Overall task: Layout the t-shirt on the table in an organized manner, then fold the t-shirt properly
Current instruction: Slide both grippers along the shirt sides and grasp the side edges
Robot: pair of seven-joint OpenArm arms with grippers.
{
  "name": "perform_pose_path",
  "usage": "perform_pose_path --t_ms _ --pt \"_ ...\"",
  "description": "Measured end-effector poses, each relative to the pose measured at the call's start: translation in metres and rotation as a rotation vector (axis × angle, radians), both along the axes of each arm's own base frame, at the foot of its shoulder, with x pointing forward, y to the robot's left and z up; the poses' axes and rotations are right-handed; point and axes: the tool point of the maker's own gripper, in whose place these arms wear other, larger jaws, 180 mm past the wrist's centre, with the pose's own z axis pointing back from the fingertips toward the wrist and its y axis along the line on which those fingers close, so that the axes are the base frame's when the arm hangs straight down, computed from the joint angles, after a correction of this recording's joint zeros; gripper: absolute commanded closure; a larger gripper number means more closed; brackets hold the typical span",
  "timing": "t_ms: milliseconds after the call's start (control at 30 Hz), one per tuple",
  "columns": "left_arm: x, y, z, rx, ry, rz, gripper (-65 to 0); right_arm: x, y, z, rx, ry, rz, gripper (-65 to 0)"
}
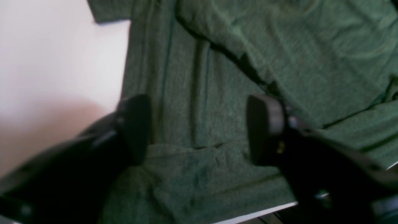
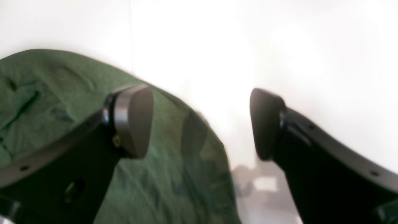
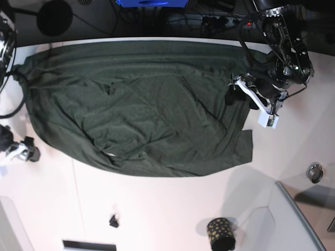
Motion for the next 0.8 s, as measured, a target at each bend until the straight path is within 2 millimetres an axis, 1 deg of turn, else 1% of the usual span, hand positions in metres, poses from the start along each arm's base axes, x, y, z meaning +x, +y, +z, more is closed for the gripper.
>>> perform_pose_path --t_ms 33,100,167,233,300,400,567,600,733,767,800 --pt "-0.001 -0.001 -0.001 0.003 0.004 -0.004 -36.7 0.002 0.005 -0.007 0.009 0.016 0.009 -45.2" --pt "-0.003 0.000 -0.002 0.007 0.009 -0.001 -33.7 -0.001 0.014 -0.025 0.010 0.069 0.028 -45.3" --pt "-0.004 0.002 -0.003 0.010 0.012 0.002 -33.1 -0.006 0.018 -0.039 0.012 0.102 0.027 -45.2" --pt "-0.007 0.003 -0.004 0.012 0.017 0.002 -33.1 -0.011 0.020 -0.049 0.015 0.101 0.018 -45.0" --pt "-0.008 0.003 -0.005 0.011 0.021 0.002 -33.1 -0.008 0.023 -0.052 0.015 0.079 -0.005 -45.3" --pt "-0.010 0.003 -0.005 0.012 0.022 0.003 -33.1 -0.005 0.014 -0.055 -0.035 0.090 -0.052 -45.3" --pt "-0.012 0.003 -0.007 0.012 0.027 0.003 -32.9 -0.007 0.014 -0.057 -0.037 0.083 -0.057 -43.7" --pt "-0.012 0.003 -0.006 0.012 0.027 0.003 -32.9 -0.008 0.014 -0.057 -0.040 0.086 -0.054 -41.4" --pt "-0.013 0.003 -0.007 0.012 0.028 0.003 -32.9 -0.011 0.012 -0.060 -0.044 0.097 -0.060 -22.7" --pt "-0.012 0.003 -0.007 0.012 0.027 0.003 -32.9 -0.012 0.012 -0.061 -0.044 0.098 -0.060 -18.9" --pt "-0.012 0.003 -0.007 0.012 0.027 0.003 -32.9 -0.013 0.012 -0.061 -0.045 0.100 -0.061 -16.5"
